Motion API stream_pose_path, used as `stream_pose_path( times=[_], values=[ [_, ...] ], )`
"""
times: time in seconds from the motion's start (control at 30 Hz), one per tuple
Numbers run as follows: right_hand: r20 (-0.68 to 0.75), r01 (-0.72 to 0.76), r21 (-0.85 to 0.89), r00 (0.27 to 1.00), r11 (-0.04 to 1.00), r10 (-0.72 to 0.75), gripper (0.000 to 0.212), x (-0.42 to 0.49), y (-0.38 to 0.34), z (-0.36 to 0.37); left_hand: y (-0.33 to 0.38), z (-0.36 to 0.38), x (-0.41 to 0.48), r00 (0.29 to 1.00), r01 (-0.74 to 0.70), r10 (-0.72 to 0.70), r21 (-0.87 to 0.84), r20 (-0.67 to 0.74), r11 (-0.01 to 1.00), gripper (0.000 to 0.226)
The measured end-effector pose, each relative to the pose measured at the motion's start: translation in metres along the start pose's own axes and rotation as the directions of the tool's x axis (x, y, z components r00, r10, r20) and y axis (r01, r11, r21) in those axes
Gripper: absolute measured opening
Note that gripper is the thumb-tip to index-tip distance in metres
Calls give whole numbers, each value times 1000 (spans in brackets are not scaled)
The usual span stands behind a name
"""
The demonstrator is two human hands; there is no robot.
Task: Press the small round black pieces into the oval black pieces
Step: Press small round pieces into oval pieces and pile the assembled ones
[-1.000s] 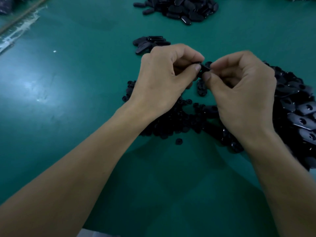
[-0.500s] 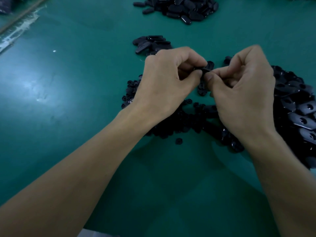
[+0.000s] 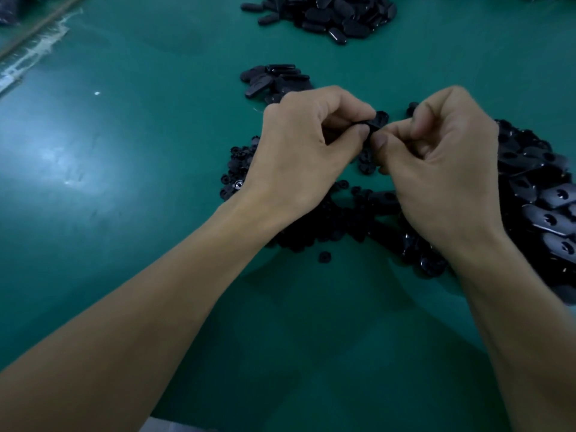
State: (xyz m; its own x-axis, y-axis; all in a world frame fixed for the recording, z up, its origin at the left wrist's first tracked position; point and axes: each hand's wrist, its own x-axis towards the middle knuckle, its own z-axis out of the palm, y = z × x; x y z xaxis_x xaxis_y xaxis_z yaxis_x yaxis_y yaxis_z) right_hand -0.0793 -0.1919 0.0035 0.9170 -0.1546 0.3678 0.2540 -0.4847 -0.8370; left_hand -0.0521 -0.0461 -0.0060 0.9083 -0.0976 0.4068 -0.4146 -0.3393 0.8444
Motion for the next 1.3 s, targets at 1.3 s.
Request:
stream_pose_path(
  times=[1.3],
  values=[
    [84,-16,162,996,987,2,13,6,12,-1,-1,-13,7,981,179,-150,-260,127,949,22]
  ],
)
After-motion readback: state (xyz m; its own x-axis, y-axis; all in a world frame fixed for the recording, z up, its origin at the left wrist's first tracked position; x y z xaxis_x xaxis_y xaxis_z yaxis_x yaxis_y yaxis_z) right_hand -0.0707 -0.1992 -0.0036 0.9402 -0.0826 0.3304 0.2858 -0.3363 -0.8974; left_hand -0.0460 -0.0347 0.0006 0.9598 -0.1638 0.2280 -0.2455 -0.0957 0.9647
